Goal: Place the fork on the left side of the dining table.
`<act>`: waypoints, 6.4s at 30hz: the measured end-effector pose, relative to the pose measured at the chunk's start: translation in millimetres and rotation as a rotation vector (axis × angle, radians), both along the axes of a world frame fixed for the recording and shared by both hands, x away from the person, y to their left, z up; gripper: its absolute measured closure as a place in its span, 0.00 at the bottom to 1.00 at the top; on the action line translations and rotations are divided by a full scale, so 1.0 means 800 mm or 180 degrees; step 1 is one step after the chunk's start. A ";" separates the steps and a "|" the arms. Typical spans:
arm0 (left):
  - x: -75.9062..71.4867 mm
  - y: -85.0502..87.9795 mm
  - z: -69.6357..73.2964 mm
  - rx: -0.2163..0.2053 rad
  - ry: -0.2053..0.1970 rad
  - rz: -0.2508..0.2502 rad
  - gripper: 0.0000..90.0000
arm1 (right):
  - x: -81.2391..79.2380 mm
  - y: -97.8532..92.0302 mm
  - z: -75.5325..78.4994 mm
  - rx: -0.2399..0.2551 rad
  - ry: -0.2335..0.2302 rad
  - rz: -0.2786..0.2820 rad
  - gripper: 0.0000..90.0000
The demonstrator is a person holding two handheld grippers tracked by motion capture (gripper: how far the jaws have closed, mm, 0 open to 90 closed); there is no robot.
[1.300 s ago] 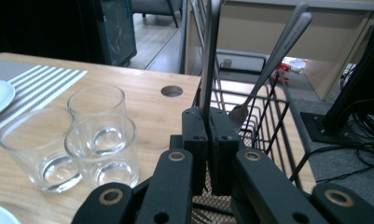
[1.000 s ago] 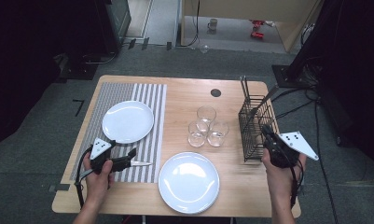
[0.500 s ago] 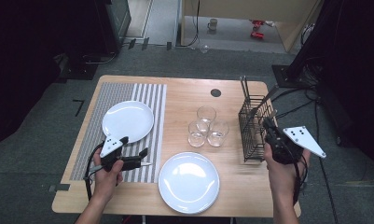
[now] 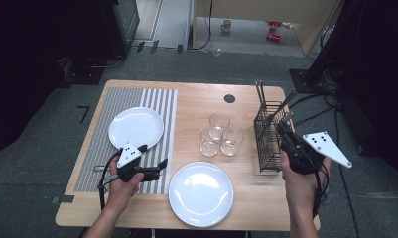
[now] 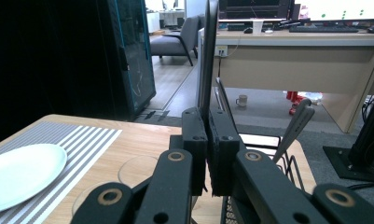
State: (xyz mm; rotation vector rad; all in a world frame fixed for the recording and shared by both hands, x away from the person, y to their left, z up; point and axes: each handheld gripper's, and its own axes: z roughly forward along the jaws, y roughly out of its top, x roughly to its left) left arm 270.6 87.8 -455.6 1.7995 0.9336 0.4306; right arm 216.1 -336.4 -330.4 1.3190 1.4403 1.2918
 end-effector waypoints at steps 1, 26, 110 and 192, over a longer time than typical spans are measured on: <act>0.000 -0.002 0.001 0.0004 -0.0008 -0.0011 0.10 | 0.000 0.001 0.001 0.0005 -0.0003 0.0005 0.97; 0.001 -0.053 0.010 0.0083 -0.0132 -0.0260 0.10 | 0.011 0.053 -0.004 0.0001 0.0008 0.0320 0.97; -0.014 -0.137 0.033 -0.0028 -0.0169 -0.0043 0.97 | 0.003 0.190 -0.029 0.0239 -0.0037 0.1073 0.87; -0.027 -0.094 0.145 -0.0377 -0.0639 -0.0380 0.81 | 0.014 0.221 -0.105 -0.0158 0.0203 0.1566 0.95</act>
